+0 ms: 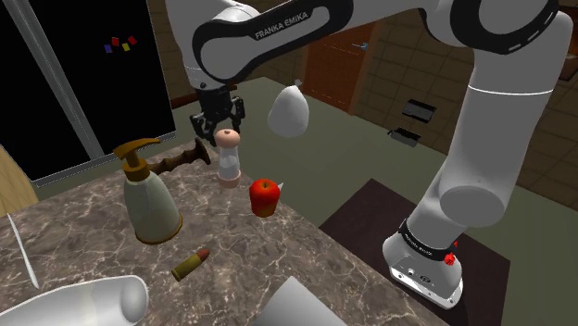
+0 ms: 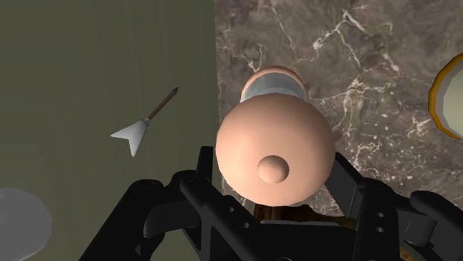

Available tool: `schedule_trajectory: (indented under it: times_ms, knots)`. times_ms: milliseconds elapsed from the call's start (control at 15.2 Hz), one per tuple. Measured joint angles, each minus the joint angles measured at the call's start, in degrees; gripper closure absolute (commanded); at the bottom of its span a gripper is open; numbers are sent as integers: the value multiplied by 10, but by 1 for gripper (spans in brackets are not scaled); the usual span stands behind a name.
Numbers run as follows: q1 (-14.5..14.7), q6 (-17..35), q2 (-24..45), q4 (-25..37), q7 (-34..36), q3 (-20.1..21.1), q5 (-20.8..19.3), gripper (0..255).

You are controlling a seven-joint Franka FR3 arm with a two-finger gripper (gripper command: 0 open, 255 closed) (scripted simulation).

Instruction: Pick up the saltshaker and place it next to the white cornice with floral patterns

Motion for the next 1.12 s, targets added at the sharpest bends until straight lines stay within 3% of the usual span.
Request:
schedule_trajectory:
  times_ms: [1122]
  knots:
    - [0,-117,-27,96,-27,5,18,255]
